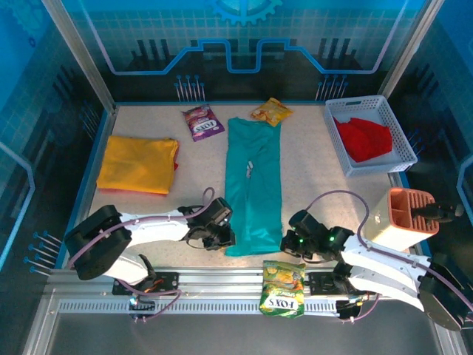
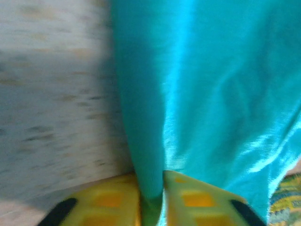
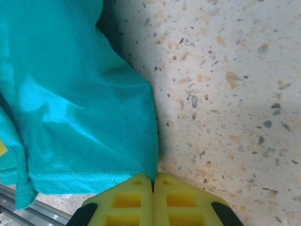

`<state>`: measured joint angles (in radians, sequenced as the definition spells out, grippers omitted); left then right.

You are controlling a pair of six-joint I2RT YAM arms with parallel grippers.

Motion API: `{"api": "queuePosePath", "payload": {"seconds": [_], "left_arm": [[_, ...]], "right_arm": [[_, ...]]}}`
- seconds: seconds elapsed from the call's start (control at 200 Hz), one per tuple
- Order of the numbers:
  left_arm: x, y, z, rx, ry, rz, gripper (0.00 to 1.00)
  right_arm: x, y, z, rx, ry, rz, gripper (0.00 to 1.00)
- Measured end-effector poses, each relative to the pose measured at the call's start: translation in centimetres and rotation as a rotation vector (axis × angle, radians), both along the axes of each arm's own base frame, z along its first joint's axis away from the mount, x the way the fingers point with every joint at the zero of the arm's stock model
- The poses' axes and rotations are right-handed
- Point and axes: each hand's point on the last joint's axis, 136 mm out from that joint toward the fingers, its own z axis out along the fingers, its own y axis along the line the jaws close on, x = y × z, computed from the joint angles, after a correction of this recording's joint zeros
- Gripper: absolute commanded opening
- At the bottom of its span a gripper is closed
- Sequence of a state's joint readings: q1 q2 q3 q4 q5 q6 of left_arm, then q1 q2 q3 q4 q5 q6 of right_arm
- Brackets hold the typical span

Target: Fold and stack the t-shirts

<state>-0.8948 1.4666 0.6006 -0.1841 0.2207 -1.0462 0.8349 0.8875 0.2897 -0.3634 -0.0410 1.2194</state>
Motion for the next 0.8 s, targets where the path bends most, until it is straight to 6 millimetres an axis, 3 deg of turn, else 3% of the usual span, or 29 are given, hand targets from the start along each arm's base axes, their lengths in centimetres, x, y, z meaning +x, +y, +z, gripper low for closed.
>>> {"api": "queuePosePath", "payload": {"seconds": [0.115, 0.29, 0.595, 0.801], "left_arm": [[-0.4, -2.0, 0.4, -0.078, -0.002, -0.041, 0.06], [-1.3, -3.6, 1.0, -0.155, 0.011, -0.077, 0.06], [-1.8, -2.4, 1.9, -0.143, 0.0, -0.07, 0.06], [-1.9, -1.7, 1.6, -0.111, -0.001, -0.062, 0.11]], "right_arm": [[-0.1, -0.3, 0.2, 0.004, 0.003, -0.023, 0.0], [-0.4, -1.0, 0.2, -0.007, 0.016, -0.059, 0.0], [-1.1, -2.9, 0.1, -0.057, 0.029, -0.105, 0.0], [-1.2, -3.0, 0.2, -0.055, 0.028, -0.108, 0.02]]}}
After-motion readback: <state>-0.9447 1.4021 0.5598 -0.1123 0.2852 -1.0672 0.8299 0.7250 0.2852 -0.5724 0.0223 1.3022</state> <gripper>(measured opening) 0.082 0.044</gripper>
